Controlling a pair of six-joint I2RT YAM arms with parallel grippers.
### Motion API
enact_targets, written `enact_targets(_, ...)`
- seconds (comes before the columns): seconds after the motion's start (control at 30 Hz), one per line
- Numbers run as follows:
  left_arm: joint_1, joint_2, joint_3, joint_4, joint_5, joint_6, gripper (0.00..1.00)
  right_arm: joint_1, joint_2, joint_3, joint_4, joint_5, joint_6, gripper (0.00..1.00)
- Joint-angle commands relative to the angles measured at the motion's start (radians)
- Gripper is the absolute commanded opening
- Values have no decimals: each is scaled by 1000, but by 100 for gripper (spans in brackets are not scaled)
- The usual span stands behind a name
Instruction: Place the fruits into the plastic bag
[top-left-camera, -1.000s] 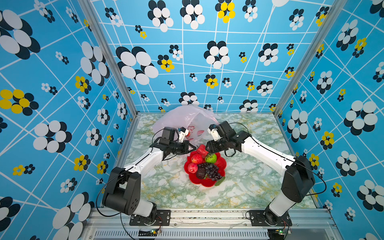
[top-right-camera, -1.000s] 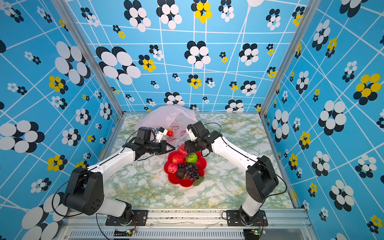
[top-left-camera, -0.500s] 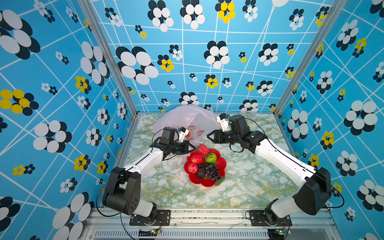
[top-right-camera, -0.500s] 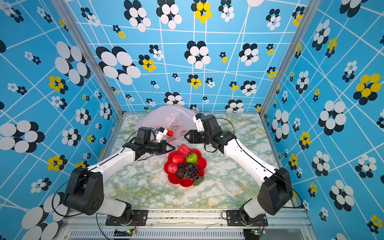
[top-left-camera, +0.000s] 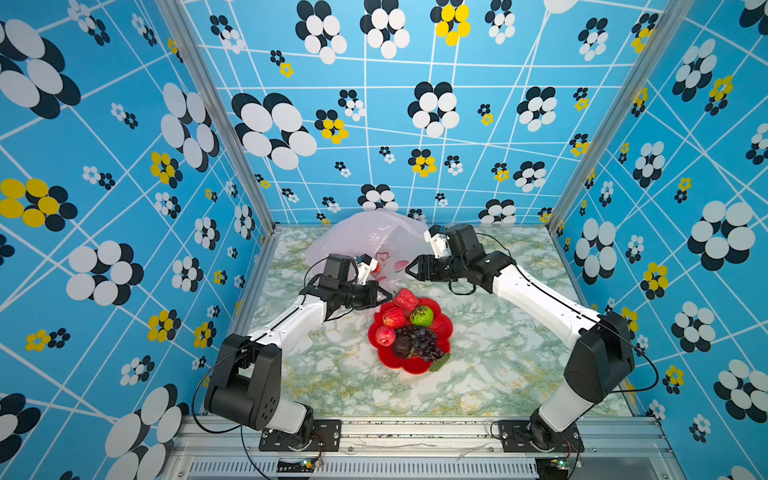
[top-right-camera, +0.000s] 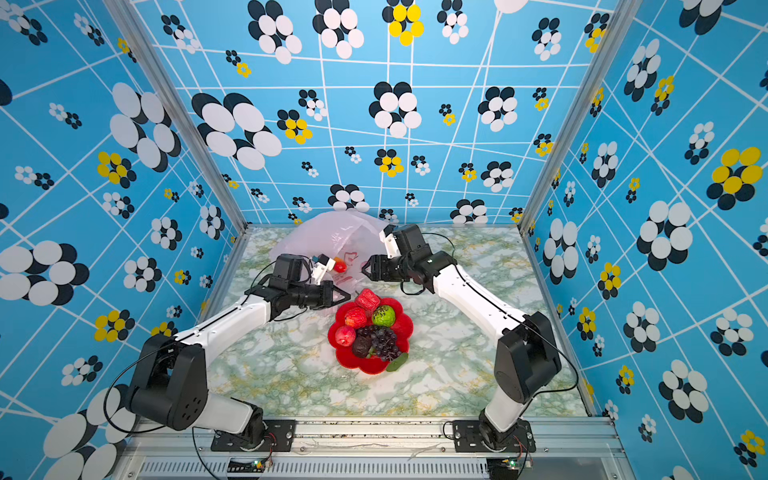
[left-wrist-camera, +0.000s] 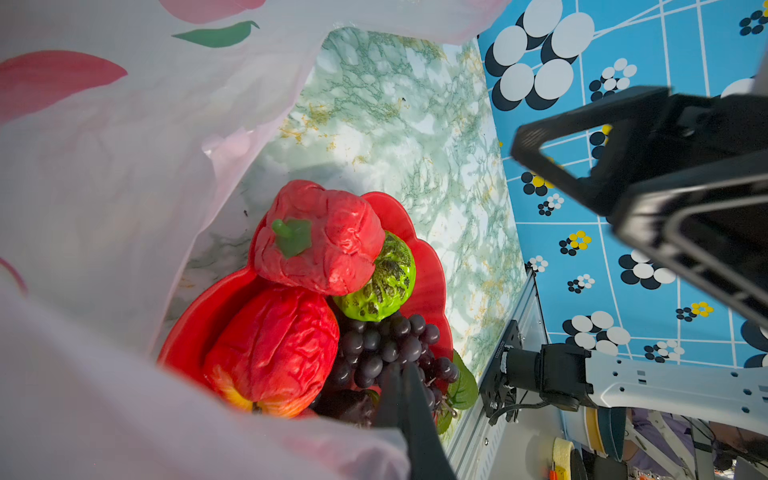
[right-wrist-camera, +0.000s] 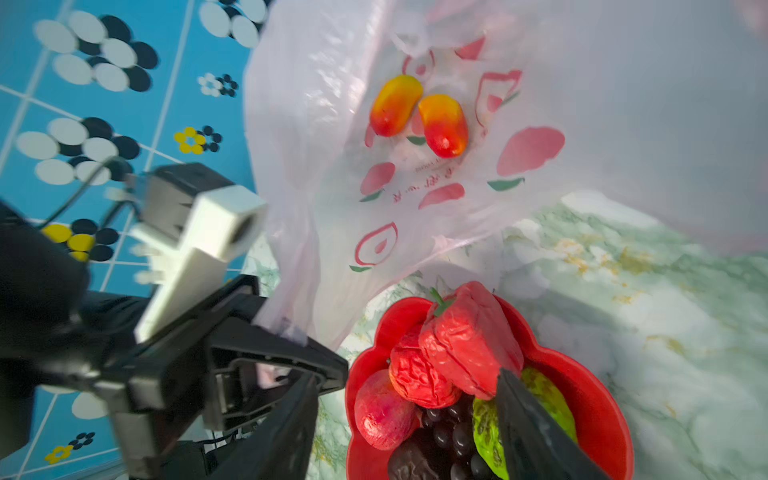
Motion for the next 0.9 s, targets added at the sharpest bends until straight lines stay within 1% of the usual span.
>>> enact_targets(0.0,-1,-10,17,21,24,11,0,43,82,57,-177,72,-141,77)
enact_targets(0.13,-1,-10,15,21,25,11,0,95,178,136,-273,155,-266,81)
enact_targets(0.17,-1,-9,15,20,25,11,0,103,200,182,-286,166,-291,82)
enact_targets(0.33,0,-7,16,19,24,13,0,123,286,272,-345,219,-352,83)
enact_targets(0.57,2,-5,17,18,25,12,0,126,353,354,-373,222,-372,83)
enact_targets(0.87,1,-6,17,16,25,14,0,126,390,384,-376,237,-369,79)
